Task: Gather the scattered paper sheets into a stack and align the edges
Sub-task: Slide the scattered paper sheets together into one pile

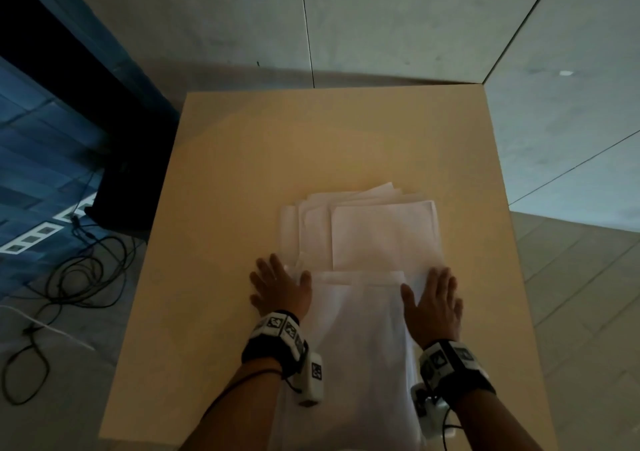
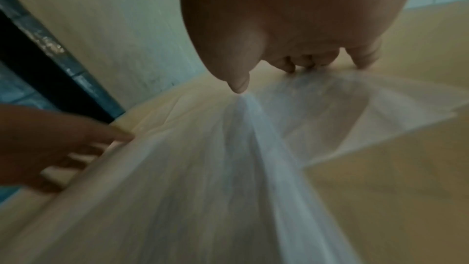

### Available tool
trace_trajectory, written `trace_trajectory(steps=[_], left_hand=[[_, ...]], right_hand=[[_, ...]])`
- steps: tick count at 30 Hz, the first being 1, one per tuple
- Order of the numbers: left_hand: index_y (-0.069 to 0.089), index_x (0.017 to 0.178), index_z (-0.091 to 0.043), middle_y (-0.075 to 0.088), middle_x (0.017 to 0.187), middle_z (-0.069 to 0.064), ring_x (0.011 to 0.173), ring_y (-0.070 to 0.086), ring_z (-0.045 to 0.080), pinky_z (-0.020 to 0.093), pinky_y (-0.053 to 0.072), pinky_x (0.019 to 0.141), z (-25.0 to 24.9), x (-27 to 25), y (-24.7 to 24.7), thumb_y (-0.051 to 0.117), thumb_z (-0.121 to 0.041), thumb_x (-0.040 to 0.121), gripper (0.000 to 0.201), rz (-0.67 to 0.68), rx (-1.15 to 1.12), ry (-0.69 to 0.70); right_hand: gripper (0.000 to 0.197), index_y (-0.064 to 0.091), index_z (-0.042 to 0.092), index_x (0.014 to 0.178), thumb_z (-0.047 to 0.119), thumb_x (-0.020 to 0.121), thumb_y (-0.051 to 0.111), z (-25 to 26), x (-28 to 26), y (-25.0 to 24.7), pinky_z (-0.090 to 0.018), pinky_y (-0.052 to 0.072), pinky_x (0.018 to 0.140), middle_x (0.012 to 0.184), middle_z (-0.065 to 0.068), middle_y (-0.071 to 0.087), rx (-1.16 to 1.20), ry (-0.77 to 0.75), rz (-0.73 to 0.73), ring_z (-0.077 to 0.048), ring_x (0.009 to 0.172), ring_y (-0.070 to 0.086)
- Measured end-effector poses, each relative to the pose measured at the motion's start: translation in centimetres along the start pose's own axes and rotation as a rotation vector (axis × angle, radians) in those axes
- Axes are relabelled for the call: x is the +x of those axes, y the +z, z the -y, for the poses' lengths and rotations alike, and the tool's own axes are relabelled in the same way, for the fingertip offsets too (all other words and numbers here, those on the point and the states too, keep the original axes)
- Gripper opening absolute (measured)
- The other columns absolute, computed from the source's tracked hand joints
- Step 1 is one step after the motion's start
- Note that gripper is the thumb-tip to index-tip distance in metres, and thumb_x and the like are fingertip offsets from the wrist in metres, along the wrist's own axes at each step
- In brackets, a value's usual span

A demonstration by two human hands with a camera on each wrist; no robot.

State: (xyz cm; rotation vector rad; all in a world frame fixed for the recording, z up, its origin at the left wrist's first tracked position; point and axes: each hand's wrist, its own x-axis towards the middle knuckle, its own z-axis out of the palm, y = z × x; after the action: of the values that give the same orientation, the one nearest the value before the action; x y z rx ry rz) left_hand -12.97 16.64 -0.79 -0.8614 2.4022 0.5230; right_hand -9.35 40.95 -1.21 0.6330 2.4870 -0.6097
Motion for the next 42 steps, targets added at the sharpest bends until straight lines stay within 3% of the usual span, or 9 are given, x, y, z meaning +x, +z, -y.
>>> trace_trajectory(steps=[7,13,18,24,27,30,33,37,42], left_hand=[[-0.005,0.154,-0.024,-0.005,0.163,0.003,0.149,0.0,0.033,0.051,0.013,0.119,-1.7,-2.6,1.7,0.043,-0.057,0.091,0.086,0.012,-0.001,0.134],[-0.011,0.153,-0.023,-0.008,0.163,0.006,0.149,-0.002,0.032,0.053,0.013,0.119,1.8,-2.2,0.3,0.044,-0.054,0.092,0.088,-0.051,-0.052,0.019],[-0.01,0.153,-0.021,0.0,0.163,0.009,0.148,0.007,0.032,0.047,0.019,0.118,2.2,-5.3,2.5,0.053,-0.055,0.087,0.097,-0.008,-0.077,0.123],[-0.003,0.154,-0.019,0.012,0.16,0.01,0.145,0.014,0.037,0.05,0.027,0.113,6.4,-5.5,0.8,0.057,-0.052,0.085,0.097,-0.037,-0.105,0.021],[0.002,0.154,-0.018,0.013,0.158,0.009,0.141,0.017,0.037,0.049,0.031,0.11,6.6,-7.1,1.6,0.059,-0.053,0.084,0.097,-0.005,-0.035,0.086],[0.001,0.154,-0.018,0.013,0.158,0.01,0.141,0.017,0.038,0.049,0.029,0.111,6.9,-7.4,1.6,0.061,-0.053,0.084,0.098,0.026,-0.046,0.12],[0.009,0.153,-0.017,0.017,0.156,0.012,0.14,0.021,0.038,0.049,0.031,0.111,8.5,-6.6,0.7,0.063,-0.053,0.081,0.097,0.017,-0.074,0.041],[0.033,0.142,-0.015,0.033,0.142,0.015,0.129,0.035,0.038,0.048,0.041,0.101,9.9,-7.4,1.0,0.065,-0.053,0.079,0.08,0.002,-0.052,0.034],[0.028,0.146,-0.011,0.036,0.142,0.015,0.128,0.04,0.037,0.046,0.04,0.105,9.3,-8.8,2.6,0.065,-0.049,0.081,0.084,0.056,-0.081,0.092]], right_hand=[[0.078,-0.006,0.015,0.153,0.058,0.095,0.025,1.7,-1.9,1.4,-0.042,0.005,0.122,0.162,-0.004,-0.011,0.077,-0.058,0.069,-0.021,0.15,-0.005],[0.078,-0.004,0.014,0.153,0.057,0.095,0.027,-0.5,-2.0,0.9,-0.045,0.005,0.122,0.163,-0.004,-0.008,0.055,-0.012,0.021,-0.021,0.15,-0.004],[0.078,-0.004,0.014,0.153,0.055,0.095,0.029,-0.5,-4.8,2.7,-0.043,0.008,0.122,0.163,-0.003,-0.007,0.021,-0.083,0.052,-0.02,0.15,-0.003],[0.075,-0.002,0.014,0.153,0.051,0.096,0.03,-3.2,-6.2,1.8,-0.044,0.011,0.122,0.163,-0.003,-0.002,-0.012,-0.08,0.042,-0.02,0.151,0.0],[0.076,-0.003,0.013,0.153,0.051,0.096,0.03,-3.0,-7.3,2.5,-0.043,0.012,0.122,0.163,-0.004,-0.004,-0.029,-0.136,0.081,-0.02,0.151,0.0],[0.073,0.006,0.014,0.153,0.05,0.096,0.035,-3.3,-7.3,2.1,-0.044,0.023,0.119,0.163,-0.005,0.01,0.037,-0.152,0.078,-0.024,0.148,0.017],[0.064,0.026,0.018,0.146,0.046,0.091,0.045,-4.3,-7.0,1.1,-0.048,0.038,0.106,0.149,-0.009,0.035,0.066,-0.088,-0.01,-0.032,0.133,0.039],[0.052,0.042,0.017,0.132,0.044,0.088,0.05,-4.3,-7.5,0.7,-0.051,0.044,0.096,0.131,-0.011,0.041,0.0,-0.006,-0.013,-0.035,0.123,0.038],[0.05,0.043,0.011,0.132,0.036,0.09,0.053,-3.7,-8.2,1.1,-0.048,0.042,0.1,0.132,-0.013,0.038,0.028,-0.032,0.079,-0.036,0.126,0.035]])
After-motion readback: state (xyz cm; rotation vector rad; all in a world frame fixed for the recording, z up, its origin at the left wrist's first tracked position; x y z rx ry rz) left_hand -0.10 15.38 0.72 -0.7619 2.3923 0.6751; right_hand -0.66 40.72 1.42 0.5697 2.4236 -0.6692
